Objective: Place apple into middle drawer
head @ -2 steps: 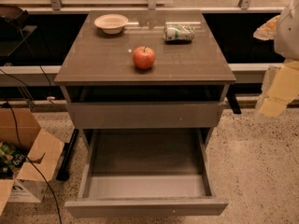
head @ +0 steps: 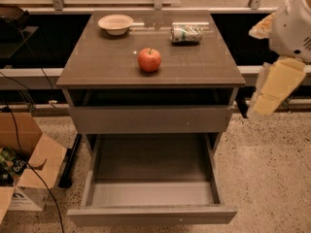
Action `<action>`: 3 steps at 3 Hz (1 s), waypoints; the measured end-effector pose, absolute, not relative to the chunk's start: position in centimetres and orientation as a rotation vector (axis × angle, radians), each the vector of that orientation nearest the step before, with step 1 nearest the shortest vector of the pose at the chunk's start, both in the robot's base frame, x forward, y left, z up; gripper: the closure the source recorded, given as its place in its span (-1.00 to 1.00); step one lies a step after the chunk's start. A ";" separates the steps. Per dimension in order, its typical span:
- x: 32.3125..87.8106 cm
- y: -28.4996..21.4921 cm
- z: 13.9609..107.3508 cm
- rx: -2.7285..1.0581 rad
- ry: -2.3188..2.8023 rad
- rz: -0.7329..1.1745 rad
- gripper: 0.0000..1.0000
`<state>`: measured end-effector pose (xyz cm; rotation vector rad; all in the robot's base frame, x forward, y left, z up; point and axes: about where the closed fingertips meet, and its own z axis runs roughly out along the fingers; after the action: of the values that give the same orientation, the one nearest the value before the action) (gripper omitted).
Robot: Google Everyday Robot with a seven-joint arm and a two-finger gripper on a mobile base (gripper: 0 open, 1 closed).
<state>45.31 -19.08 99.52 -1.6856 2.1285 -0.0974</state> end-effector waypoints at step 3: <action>49.6 -14.3 98.8 -1.645 2.034 0.004 -1.00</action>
Offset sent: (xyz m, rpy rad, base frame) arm 0.0210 0.0248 -0.0025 0.0544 -0.0061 0.0396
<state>49.58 -14.27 98.82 -1.6448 2.0344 0.0043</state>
